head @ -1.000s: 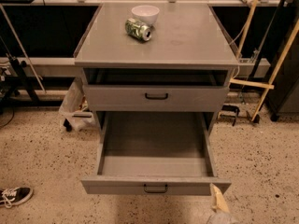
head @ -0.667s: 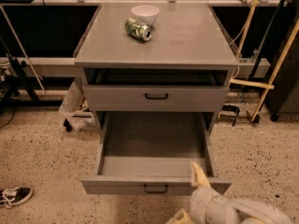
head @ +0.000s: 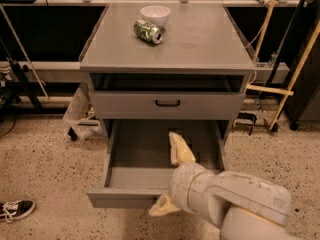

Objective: Open middle drawer

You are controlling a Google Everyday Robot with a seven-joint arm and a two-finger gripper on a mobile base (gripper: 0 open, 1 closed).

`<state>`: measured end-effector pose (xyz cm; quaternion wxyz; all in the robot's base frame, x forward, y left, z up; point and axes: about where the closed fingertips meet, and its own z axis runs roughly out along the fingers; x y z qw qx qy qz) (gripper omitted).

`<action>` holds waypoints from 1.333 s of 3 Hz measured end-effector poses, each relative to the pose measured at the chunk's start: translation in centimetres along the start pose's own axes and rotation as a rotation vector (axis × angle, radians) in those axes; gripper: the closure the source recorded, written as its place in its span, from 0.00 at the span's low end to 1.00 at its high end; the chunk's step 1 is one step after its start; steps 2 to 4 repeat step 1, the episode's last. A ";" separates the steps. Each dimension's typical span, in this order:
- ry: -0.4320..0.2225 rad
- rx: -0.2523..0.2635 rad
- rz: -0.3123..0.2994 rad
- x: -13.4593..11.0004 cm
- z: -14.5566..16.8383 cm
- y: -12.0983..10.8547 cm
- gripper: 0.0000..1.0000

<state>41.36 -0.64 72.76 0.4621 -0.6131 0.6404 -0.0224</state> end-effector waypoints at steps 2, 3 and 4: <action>-0.017 0.065 0.014 -2.2 -1.9 -2.2 0.00; -0.017 0.065 0.014 -2.2 -1.9 -2.2 0.00; -0.017 0.065 0.014 -2.2 -1.9 -2.2 0.00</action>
Offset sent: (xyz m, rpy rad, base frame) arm 0.0000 0.0000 0.0000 0.0000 0.0000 0.0000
